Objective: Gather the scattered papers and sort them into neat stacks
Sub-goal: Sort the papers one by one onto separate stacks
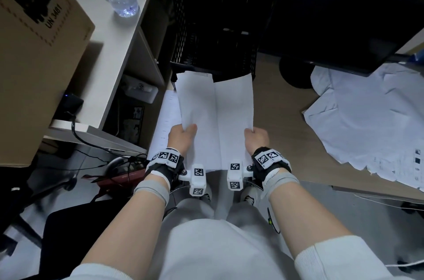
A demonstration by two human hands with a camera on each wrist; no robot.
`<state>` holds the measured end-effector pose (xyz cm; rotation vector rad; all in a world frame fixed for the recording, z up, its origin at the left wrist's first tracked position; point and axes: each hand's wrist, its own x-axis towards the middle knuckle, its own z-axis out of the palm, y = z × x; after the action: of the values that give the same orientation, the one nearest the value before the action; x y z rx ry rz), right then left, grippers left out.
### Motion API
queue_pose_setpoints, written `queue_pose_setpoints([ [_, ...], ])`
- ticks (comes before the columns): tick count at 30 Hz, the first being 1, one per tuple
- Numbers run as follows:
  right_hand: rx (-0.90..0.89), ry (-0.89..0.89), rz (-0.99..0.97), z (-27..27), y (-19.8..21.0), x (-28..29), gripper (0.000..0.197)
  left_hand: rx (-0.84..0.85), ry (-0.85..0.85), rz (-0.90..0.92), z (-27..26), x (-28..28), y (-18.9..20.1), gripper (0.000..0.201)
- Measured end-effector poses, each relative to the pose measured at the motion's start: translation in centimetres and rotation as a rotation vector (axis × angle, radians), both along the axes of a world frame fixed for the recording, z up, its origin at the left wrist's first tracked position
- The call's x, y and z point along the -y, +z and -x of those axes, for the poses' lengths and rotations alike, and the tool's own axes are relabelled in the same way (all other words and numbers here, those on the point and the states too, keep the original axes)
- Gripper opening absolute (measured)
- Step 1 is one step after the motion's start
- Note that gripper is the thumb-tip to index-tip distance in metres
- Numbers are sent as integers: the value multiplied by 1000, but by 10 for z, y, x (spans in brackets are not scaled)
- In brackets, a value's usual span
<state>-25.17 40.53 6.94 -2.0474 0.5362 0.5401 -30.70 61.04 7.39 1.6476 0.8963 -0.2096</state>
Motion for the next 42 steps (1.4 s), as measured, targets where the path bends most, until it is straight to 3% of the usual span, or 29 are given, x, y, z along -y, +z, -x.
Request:
queue_pose_setpoints([
  [4,8,-25,-26,-3,7,4,35,22,7,8,-8,-1,3,37],
  [10,6,144,-198,-5,14,-8,24,111,-82,109,-17,17,11,13],
  [15,74,153,-242,-11,20,-6,17,158,-96,208,-24,25,20,14],
  [20,11,153,-366,-11,22,-8,43,156,-91,283,-27,28,27,15],
  [23,42,176,-399,-8,24,-7,35,136,-128,325,-27,29,29,10],
  [26,76,200,-456,-10,30,-8,31,135,-179,369,-26,33,27,23],
  [29,73,180,-476,-11,33,-7,28,152,-163,321,-25,39,23,26],
  [32,68,159,-458,-10,32,-2,28,147,-122,283,-25,40,27,12],
  [36,165,85,-192,-9,18,4,29,149,-93,164,-25,40,27,5],
  [39,233,-45,-66,-9,18,14,32,98,-31,48,-27,34,17,19],
  [42,167,9,-188,-10,27,16,32,82,-24,57,-27,34,18,23],
])
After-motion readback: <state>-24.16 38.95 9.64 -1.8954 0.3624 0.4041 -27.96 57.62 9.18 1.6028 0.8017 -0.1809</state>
